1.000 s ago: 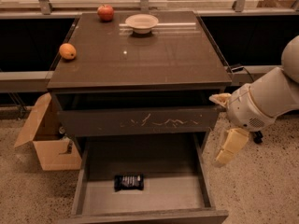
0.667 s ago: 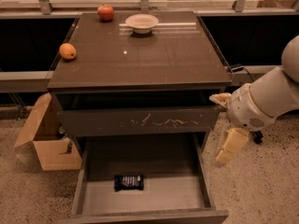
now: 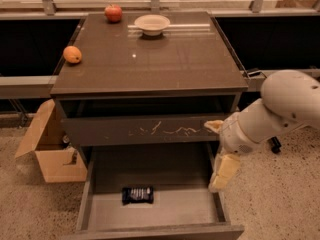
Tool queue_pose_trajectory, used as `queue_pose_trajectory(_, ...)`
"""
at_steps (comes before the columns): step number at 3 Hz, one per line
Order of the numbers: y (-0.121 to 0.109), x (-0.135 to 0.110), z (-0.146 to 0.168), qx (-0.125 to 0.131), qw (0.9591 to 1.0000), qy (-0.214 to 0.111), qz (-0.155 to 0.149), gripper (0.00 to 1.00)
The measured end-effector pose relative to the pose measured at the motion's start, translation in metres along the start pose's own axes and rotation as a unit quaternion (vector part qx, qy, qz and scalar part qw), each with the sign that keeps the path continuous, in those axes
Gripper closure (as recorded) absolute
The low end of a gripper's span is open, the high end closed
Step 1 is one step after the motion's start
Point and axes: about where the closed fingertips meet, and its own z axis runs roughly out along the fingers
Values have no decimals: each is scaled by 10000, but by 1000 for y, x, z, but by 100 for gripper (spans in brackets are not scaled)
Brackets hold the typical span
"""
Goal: Pick rxbar blueberry from middle drawer and place on counter
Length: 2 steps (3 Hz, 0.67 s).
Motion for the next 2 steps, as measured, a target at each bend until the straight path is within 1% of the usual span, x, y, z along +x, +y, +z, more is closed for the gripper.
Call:
queue_pose_trajectory(1, 4, 6, 46, -68, 9999, -114, -97, 0)
queue_pose_trajectory(2, 8, 5, 91, -109, 9992, -364, -93, 0)
